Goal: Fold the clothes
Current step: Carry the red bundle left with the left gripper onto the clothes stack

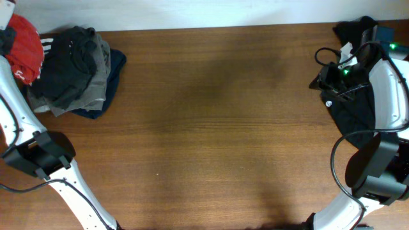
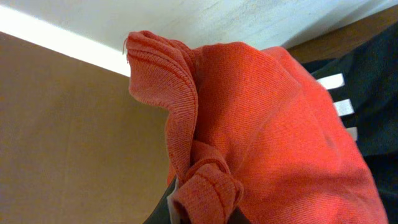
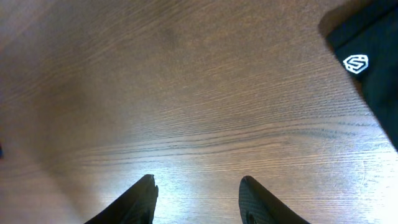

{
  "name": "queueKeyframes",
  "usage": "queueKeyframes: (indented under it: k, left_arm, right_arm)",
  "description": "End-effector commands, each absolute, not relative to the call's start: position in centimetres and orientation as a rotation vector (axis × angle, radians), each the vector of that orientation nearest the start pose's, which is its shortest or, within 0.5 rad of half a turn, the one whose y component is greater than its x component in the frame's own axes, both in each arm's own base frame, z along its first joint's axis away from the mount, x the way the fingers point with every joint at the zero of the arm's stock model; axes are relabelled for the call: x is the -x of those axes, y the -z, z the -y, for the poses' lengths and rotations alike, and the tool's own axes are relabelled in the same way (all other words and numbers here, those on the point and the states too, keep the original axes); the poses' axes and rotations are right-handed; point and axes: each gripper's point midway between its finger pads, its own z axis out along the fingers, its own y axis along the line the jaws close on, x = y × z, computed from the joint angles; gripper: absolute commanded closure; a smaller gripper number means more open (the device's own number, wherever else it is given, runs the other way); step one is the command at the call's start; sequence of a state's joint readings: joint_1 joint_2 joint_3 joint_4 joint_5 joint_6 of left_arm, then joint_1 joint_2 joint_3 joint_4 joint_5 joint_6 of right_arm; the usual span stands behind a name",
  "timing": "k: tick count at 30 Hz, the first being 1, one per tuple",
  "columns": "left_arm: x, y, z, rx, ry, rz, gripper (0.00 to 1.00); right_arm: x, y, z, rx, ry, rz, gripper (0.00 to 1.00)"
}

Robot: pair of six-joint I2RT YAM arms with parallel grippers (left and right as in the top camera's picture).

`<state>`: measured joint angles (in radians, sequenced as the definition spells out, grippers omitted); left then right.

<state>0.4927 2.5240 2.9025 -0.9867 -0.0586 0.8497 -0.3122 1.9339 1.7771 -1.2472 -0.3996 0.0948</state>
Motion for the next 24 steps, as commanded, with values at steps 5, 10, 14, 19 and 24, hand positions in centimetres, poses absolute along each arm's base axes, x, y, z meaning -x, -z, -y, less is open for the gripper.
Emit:
queueKeyframes:
  k: [5,10,14,19,24]
  left_arm:
    - [-54.8,-32.6,-32.8,-0.315,-0.863,-2.145,1.0]
    - [-53.0,-35.3,-34.4,-0.244,-0.901,-2.102,1.0]
    - [-52.6,-35.5,-34.8,-0.214,-0.889,-2.1,1.0]
    - [-54.8,-33.7,-30.8,-0.316,-0.67,-2.093,1.0]
    - [-56.4,-30.9,-28.0,-0.374,-0.603,-2.148,1.0]
  right_arm:
    - [-40.3,-15.4,5.9,-0.527,-0.538,-2.839,0.52]
    - [-40.4,-15.4,6.0,-0.526,-0.537,-2.836,0.52]
    - [-40.6,-15.4,6.0,-0.522,-0.534,-2.828,0.52]
    - [-40.6,-15.4,6.0,-0.52,-0.533,-2.826,0.52]
    - [-40.3,-15.4,6.0,-0.525,-0.537,-2.837,0.52]
